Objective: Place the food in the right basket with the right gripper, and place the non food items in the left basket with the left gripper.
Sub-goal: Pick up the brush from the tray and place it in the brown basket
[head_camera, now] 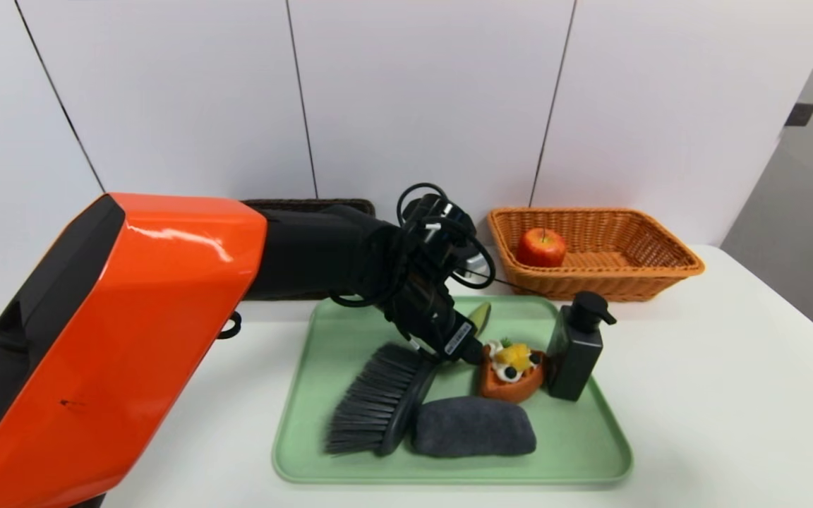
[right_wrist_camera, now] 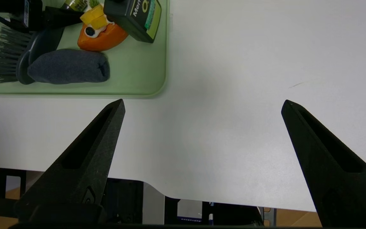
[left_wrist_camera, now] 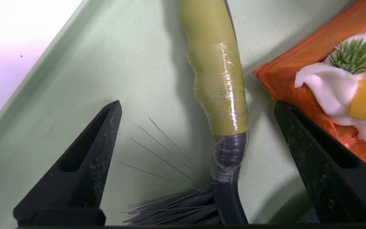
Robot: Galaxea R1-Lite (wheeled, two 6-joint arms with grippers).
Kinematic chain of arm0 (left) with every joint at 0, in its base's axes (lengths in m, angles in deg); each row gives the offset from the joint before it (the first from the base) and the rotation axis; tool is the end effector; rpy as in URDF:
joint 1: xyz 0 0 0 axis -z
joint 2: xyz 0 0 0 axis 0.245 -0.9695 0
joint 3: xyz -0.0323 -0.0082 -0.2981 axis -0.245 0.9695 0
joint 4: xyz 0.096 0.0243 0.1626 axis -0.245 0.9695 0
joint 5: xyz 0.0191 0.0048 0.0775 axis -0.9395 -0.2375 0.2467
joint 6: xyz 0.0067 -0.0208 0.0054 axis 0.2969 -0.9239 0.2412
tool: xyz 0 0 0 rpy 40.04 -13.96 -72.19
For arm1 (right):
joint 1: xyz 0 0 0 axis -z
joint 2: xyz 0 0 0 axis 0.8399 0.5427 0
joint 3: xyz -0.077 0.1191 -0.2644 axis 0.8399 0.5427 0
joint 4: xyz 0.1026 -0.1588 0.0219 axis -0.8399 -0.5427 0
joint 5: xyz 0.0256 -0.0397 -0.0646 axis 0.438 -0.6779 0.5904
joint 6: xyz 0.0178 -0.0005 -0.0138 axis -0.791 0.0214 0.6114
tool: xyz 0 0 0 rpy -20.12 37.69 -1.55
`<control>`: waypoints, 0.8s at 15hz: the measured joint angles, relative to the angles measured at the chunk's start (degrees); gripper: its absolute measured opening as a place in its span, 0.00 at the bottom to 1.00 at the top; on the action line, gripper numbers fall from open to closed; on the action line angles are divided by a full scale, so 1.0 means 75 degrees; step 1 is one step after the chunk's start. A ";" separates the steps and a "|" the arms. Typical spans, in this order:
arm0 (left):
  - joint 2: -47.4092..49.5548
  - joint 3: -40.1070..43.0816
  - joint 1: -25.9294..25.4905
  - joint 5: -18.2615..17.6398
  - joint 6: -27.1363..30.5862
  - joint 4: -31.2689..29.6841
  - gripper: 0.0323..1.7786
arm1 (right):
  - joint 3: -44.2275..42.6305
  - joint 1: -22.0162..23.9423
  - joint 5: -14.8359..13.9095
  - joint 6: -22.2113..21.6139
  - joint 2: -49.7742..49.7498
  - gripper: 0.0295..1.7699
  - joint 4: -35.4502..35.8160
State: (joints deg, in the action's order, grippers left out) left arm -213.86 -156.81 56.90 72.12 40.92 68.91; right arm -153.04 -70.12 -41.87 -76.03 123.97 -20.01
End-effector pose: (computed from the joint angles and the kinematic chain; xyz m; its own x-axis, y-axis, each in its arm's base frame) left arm 0.3294 -0.3060 0.1556 0.4280 -0.4775 -0.7673 0.7581 0.6519 0.0171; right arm 0.0853 0.0191 0.3041 0.6962 0.1405 -0.7039 -0.0369 0.9864 0.1605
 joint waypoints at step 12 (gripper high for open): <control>-0.0312 -0.0130 -0.0081 0.0041 -0.0094 -0.0028 0.95 | 0.0062 0.0000 -0.0003 -0.0003 -0.0016 0.96 0.0000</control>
State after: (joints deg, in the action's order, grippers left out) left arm -216.20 -157.79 56.29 72.43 40.21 68.70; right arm -152.58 -70.12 -41.90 -76.06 123.85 -20.01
